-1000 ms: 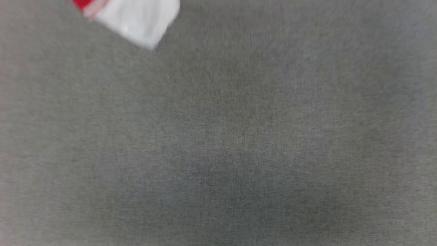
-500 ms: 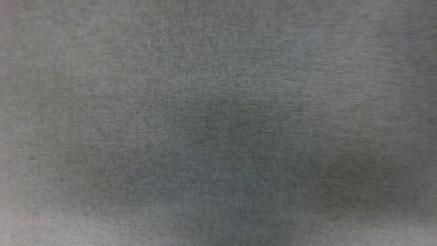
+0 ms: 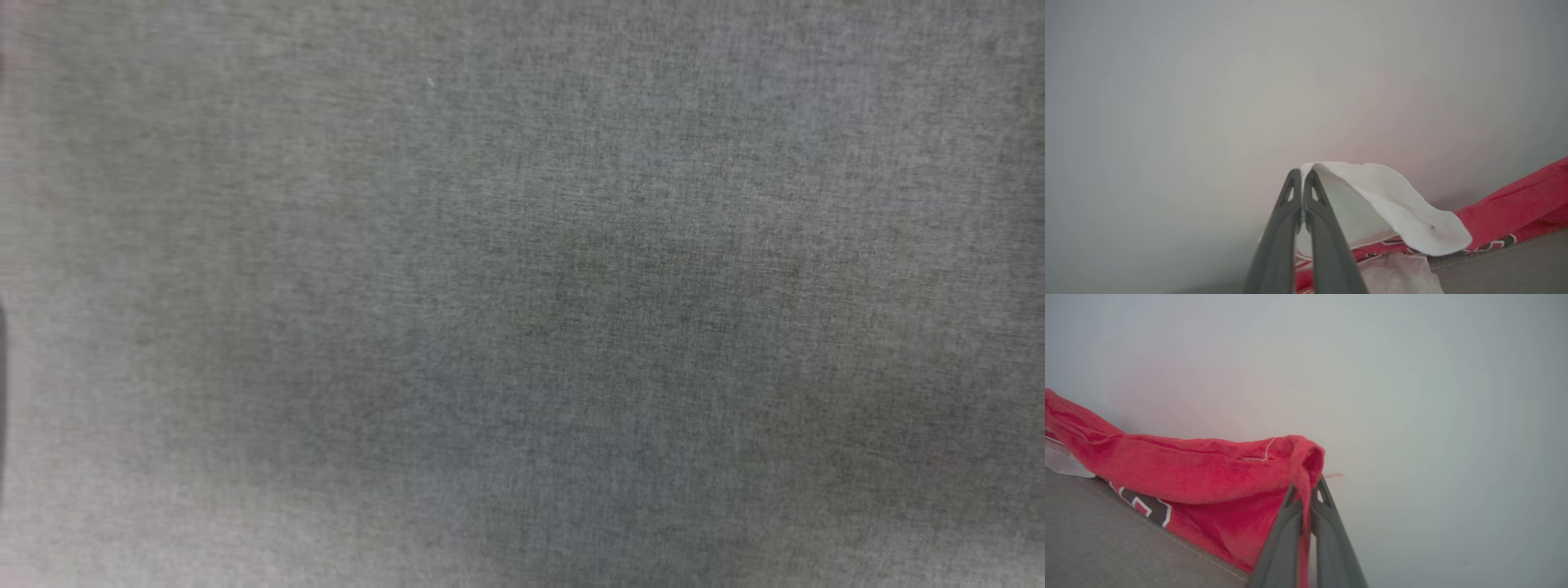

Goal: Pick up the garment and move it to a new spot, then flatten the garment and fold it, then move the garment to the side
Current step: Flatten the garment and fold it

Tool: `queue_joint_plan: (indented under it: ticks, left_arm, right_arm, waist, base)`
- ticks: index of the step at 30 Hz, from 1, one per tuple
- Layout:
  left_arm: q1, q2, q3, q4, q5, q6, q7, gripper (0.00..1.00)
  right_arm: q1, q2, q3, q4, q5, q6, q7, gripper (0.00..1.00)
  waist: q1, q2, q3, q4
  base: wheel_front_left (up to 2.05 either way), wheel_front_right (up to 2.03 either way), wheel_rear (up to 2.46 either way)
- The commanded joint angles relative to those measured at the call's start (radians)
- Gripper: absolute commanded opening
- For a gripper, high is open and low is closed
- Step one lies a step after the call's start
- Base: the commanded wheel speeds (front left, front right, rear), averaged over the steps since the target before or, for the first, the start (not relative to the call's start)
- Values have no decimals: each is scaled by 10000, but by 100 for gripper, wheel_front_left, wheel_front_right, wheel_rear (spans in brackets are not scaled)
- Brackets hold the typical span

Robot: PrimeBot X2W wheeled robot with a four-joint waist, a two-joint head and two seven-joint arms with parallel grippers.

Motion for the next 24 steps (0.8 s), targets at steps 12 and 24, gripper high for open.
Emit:
queue_joint_plan:
  ticks: [12,24]
  left_arm:
    - [3239,966,-2533,-2785,-2582,-59,2231,0]
    - [7042,2809,-3470,-5558,-4466,161,3448,0]
  right_arm:
    - [2216,-678,2134,240,2753,-3,-37,0]
    - [6017,-2511,4277,-1924,6598,-3,897,0]
  waist:
    - [0,-1,-2389,427]
    - [0,-1,-4652,565]
  base:
    - [0,0,0]
    - [0,0,0]
